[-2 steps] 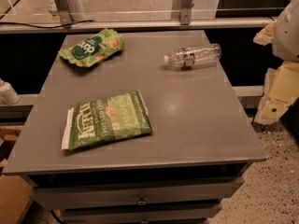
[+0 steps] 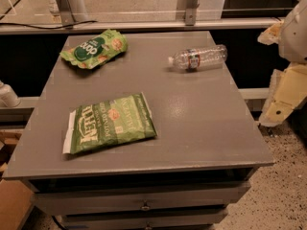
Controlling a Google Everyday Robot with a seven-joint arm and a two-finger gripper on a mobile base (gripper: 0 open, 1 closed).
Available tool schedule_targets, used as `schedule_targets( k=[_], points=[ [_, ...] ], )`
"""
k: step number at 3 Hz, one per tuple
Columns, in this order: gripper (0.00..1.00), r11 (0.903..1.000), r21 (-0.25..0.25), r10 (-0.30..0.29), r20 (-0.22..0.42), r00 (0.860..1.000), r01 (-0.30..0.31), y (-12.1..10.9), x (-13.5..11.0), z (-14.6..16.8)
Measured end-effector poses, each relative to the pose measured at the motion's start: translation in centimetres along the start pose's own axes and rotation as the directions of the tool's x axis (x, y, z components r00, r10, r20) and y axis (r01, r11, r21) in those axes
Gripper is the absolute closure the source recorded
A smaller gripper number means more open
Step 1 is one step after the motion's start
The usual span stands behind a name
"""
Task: Pick water bottle
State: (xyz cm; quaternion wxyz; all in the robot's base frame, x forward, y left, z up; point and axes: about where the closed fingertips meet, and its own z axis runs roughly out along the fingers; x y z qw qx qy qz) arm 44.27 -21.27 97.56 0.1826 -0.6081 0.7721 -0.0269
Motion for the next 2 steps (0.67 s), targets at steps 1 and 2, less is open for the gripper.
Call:
schedule_targets(
  k=[1,2],
  points=[
    [0.0,0.9982,0.05,-0.035,0.053,0.998,0.033,-1.3,-1.2,1.6],
    [0.0,0.9924,0.119,-0.046,0.125,0.991,0.031,-4.9,-2.4,3.2]
  ],
)
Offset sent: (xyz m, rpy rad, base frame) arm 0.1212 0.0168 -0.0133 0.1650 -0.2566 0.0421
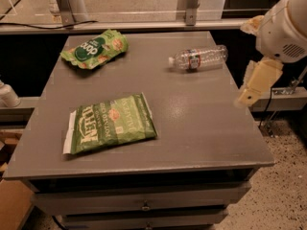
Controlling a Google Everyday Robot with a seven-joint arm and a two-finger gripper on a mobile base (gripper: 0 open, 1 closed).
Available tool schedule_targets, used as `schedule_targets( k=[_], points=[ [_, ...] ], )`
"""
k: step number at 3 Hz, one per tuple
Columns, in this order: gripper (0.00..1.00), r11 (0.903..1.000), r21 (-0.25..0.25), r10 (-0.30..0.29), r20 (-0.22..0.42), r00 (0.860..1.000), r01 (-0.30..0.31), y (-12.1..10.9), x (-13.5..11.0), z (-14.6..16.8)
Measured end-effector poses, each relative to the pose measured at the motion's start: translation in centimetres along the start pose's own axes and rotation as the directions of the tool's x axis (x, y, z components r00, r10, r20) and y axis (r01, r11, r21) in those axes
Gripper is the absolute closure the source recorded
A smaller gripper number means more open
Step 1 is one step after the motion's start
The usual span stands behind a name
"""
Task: Pick water bottle
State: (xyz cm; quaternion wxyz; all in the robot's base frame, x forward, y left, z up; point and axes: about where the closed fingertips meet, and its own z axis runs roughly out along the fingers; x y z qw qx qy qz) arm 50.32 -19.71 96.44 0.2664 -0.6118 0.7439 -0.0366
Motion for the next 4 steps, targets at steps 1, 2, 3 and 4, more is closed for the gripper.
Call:
schedule_targets(
  k=[1,2,3,4],
  points=[
    [0.0,0.9994,0.026,-0.024,0.065,0.998,0.022,-4.0,-1.1,2.5],
    [0.0,0.9975,0.032,-0.066,0.092,0.994,0.064,-7.8,-2.3,5.5],
    [0.0,0.9936,0.024,-0.112,0.091,0.99,0.11,-10.5,-3.5,8.8],
    [0.0,0.9883,0.002,-0.152,0.068,0.986,0.153,-12.8,-4.0,12.8]
  ],
)
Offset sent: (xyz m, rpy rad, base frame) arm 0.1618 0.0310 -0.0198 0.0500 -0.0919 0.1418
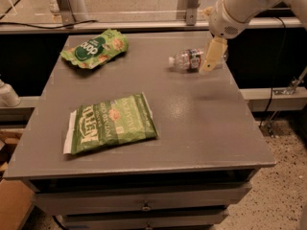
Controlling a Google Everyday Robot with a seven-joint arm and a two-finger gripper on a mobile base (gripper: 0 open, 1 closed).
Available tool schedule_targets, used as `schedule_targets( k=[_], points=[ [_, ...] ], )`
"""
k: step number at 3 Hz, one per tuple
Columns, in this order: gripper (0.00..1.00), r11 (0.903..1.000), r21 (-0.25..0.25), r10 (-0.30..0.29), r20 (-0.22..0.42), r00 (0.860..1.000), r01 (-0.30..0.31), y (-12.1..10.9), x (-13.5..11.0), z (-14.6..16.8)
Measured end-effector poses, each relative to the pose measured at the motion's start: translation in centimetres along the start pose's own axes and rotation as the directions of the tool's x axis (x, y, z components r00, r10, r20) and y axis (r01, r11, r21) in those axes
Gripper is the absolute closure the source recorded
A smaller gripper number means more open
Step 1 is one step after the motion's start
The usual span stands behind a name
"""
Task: Pick water bottle
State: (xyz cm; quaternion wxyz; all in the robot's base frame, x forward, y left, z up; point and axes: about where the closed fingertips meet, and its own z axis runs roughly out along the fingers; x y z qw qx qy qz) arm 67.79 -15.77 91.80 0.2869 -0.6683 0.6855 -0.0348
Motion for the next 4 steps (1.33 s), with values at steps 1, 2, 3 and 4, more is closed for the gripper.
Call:
schedule_targets(
  k=[1,2,3,4],
  points=[
    [0.0,0.9993,-0.031,-0.023,-0.038,0.999,0.022,-1.4,0.9,3.4],
    [0.0,0.9975,-0.064,-0.034,-0.08,0.996,0.028,-2.1,2.1,6.2],
    [0.0,0.9964,-0.082,-0.034,-0.121,0.992,0.024,-2.4,3.0,7.7],
    [0.15,0.9947,-0.098,-0.043,-0.139,0.989,0.029,-2.2,3.3,8.4]
  ],
)
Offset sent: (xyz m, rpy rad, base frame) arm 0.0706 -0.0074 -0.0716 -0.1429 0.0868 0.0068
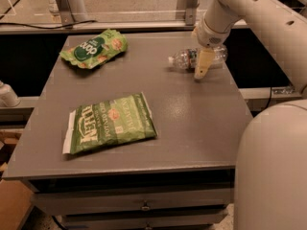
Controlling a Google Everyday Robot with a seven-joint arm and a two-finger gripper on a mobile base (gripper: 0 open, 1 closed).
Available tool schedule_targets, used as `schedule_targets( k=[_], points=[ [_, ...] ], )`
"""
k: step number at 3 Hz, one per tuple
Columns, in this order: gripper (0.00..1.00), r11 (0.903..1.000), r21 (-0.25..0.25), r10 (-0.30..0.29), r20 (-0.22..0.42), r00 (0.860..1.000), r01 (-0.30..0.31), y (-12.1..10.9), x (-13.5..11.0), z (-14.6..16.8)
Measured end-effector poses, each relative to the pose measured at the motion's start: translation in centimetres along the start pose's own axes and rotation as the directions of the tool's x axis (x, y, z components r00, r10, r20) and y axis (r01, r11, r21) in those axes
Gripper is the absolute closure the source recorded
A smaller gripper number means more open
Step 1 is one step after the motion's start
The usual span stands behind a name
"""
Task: Pick water bottle
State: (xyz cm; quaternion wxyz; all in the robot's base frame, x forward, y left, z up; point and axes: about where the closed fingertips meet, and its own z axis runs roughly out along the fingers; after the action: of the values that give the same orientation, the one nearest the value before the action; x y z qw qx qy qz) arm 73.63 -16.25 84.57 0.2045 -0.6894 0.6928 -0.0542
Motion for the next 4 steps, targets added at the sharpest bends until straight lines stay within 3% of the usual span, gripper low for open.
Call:
schedule_targets(
  k=[2,3,4],
  points=[
    [0.62,0.9998,-0.017,-0.014,-0.046,0.999,0.013,1.0,1.0,-0.3],
    [0.87,0.9995,-0.004,-0.033,-0.052,0.998,0.033,1.5,0.9,-2.1],
    [1.0,0.9994,-0.015,-0.032,-0.024,0.999,0.032,1.9,-1.1,-4.3]
  ],
)
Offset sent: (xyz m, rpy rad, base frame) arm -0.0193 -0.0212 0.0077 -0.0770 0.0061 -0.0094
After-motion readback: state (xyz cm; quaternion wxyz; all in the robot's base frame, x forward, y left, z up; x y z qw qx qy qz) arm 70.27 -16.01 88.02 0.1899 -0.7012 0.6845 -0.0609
